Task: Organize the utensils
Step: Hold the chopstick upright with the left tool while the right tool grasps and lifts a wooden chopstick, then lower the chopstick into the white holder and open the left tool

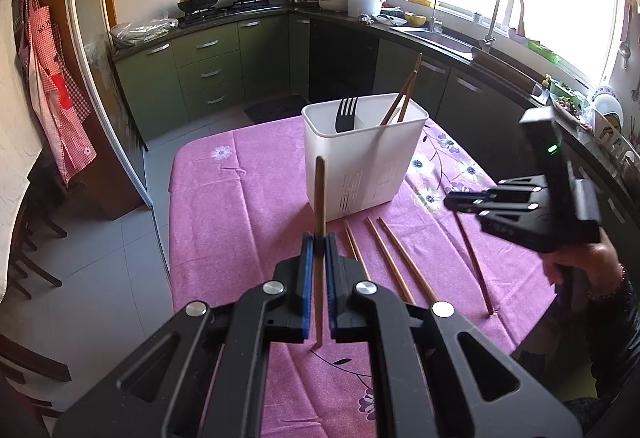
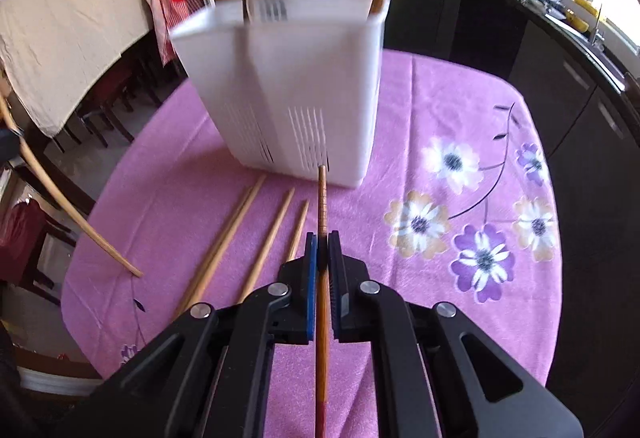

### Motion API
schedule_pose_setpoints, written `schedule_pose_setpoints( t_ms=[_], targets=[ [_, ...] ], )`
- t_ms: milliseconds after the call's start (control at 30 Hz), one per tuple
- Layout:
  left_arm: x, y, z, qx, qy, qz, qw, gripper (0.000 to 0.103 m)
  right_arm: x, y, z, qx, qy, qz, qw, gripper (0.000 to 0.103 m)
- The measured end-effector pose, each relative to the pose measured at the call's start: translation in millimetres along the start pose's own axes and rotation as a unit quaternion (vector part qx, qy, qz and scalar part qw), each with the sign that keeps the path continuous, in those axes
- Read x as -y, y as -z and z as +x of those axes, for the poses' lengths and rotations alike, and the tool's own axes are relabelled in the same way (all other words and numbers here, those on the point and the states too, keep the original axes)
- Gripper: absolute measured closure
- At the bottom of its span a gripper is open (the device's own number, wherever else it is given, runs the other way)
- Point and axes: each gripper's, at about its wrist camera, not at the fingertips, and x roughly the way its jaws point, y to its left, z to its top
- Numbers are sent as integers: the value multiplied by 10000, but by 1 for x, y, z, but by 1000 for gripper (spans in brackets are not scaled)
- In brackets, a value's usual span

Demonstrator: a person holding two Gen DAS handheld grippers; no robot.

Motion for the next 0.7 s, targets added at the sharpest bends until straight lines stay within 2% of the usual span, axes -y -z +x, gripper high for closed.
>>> schedule_pose_setpoints(
  t_ms=[100, 200, 433, 700],
  targets=[
    [0, 1, -1, 3, 3, 9, 10000, 97, 6, -2, -54, 656, -79, 50, 9978, 97],
    [-1, 1, -1, 7, -4, 31, 10000, 97, 10, 5, -92, 1041, -102, 57, 9945, 97],
    [2, 1, -2, 14, -1, 61, 10000, 97, 14, 32, -118, 1253, -169, 109, 9919, 97],
    [5, -9, -11, 144, 48, 105, 9998, 97, 24, 39, -127, 1281, -213, 164, 9914, 97]
  ],
)
